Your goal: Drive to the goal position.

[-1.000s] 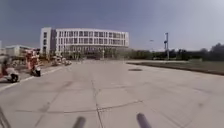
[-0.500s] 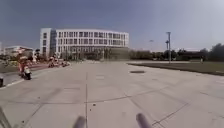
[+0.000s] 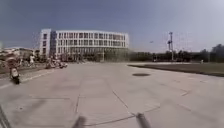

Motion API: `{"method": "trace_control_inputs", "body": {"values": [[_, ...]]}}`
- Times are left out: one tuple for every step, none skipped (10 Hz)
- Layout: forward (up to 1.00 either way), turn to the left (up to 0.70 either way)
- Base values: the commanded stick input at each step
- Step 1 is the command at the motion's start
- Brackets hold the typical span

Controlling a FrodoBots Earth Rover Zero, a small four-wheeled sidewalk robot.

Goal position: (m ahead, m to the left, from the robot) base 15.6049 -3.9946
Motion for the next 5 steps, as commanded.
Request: {"method": "trace_control_inputs", "body": {"values": [[1.00, 0.00], [1.00, 0.00], [1.00, 0.00], [1.00, 0.00], [1.00, 0.00]]}}
